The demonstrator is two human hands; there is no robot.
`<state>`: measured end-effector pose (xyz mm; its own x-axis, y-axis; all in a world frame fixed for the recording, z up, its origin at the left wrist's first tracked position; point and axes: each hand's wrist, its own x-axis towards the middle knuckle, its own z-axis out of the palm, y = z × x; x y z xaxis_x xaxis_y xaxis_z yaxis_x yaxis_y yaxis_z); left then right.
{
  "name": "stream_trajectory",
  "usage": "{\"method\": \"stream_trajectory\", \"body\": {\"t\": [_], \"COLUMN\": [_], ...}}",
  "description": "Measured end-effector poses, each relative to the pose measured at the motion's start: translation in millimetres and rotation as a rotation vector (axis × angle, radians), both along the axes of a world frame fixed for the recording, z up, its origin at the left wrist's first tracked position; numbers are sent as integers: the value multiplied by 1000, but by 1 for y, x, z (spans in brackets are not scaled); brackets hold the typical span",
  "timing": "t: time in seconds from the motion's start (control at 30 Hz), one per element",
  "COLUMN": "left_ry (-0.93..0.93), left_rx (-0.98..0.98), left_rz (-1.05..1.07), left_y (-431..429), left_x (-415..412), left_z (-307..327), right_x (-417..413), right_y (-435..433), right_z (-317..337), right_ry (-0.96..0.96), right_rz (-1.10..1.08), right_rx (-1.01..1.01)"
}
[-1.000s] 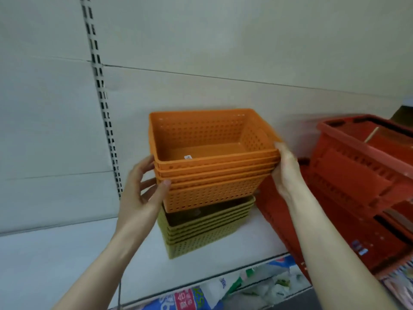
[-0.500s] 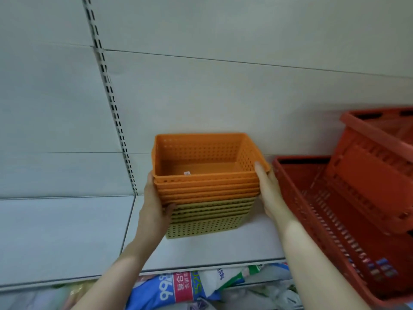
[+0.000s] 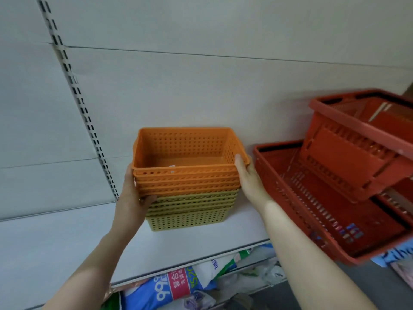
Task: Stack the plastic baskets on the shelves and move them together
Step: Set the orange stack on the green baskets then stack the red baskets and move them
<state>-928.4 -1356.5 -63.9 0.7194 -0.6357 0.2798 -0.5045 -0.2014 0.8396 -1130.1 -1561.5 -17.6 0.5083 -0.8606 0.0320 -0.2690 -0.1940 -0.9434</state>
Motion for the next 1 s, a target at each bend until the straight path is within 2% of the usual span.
{"method": "stream_trajectory", "body": {"t": [0.07,0.17,0.23,0.33,0.47,0.53,0.63,0.7,0.77,0.8,0.9,1.0], "left_ry": [-35,-125,-163,-187,-247,-240,-181,-117,-39,10,113,150], "left_rx": [12,-1,-63,-52,34,111,190,238,321,368,430,444], "left_rz": [26,91,162,235,-48,-194,-264,-242,-215,-204,-156,-68], "left_y": [1,2,6,3,-33,-63,-117,-154,-185,-196,-213,-216], "left_x": [0,-12,-31,-84,-169,-202,-245,-275,-303,-316,-348,-366], "left_z": [2,10,11,4,-1,2,13,22,24,21,3,-5], "right_x": [-4,-31,-63,-124,-210,-253,-307,-329,-340,-343,-353,-360], "right_y": [-4,-5,1,-3,-47,-78,-132,-161,-180,-185,-199,-216], "right_z": [10,28,49,91,126,125,121,120,117,117,118,129], "right_ry": [143,400,361,158,62,54,-15,-129,-315,-343,-213,-169], "right_rz": [2,-98,-192,-444,-817,-943,-994,-921,-766,-680,-521,-466], "right_rx": [-47,-330,-555,-787,-903,-817,-466,-184,84,188,311,286]}}
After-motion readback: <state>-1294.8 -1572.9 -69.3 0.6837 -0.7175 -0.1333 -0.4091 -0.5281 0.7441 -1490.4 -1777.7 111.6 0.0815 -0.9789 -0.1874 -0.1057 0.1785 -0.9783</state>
